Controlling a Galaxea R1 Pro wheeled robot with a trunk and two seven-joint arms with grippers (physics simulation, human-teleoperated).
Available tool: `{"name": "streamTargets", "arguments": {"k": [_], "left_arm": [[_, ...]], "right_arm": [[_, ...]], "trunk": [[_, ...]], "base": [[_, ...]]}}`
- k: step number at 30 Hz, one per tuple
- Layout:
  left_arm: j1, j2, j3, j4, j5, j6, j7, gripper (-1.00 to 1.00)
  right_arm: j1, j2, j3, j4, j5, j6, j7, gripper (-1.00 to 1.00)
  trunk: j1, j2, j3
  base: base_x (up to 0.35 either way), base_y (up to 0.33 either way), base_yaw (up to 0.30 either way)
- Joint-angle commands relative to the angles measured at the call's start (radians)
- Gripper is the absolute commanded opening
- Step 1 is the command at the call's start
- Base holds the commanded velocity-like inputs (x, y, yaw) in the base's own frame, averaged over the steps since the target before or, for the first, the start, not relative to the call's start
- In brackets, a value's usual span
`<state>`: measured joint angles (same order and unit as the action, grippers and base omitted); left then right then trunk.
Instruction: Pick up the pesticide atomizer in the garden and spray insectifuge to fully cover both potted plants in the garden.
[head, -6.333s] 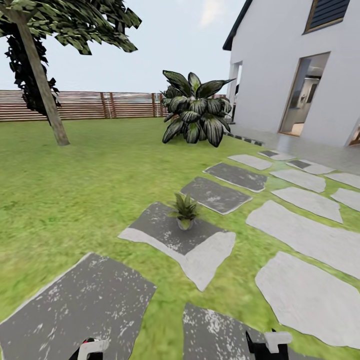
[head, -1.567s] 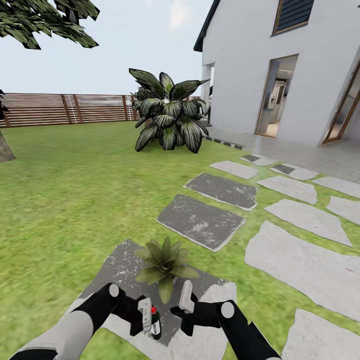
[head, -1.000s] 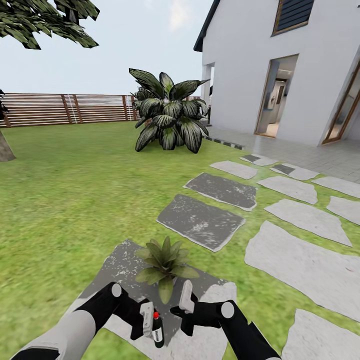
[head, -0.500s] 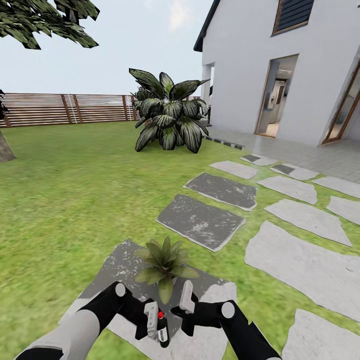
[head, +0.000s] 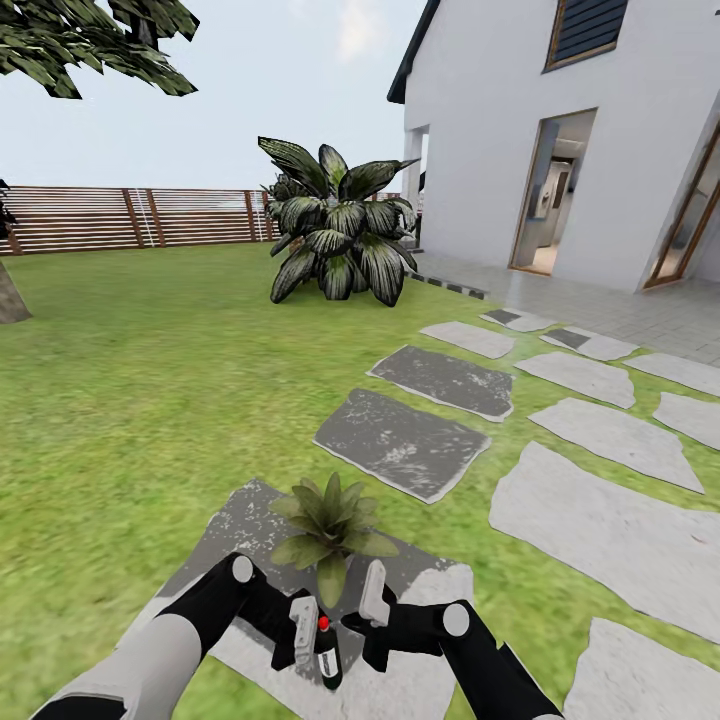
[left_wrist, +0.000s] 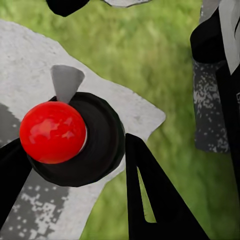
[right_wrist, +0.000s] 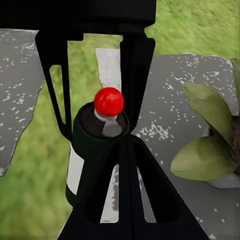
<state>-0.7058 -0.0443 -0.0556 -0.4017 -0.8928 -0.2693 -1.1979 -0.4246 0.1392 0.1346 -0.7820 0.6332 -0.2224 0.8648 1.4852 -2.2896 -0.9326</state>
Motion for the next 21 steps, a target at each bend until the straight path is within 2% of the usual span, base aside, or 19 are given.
{"name": "streamTargets", "arguments": {"k": [1,21], "left_arm": [[0.000,0.000,0.000,-0.004,-0.005,-0.005,-0.003,-1.00],[0.003,-0.018,0.003,-0.006,-0.005,-0.005,-0.005,-1.00]], "right_arm": [[0.000,0.000,-0.001,-0.001,0.010,-0.006,0.001,-1.00],[0.000,-0.001,-0.001,-0.002,0.010,-0.006,0.001,-1.00]], "trunk": [[0.000,0.000,-0.001],[0.000,0.000,-0.001]], "base": [[0.000,0.000,0.000],[0.000,0.000,0.000]]}}
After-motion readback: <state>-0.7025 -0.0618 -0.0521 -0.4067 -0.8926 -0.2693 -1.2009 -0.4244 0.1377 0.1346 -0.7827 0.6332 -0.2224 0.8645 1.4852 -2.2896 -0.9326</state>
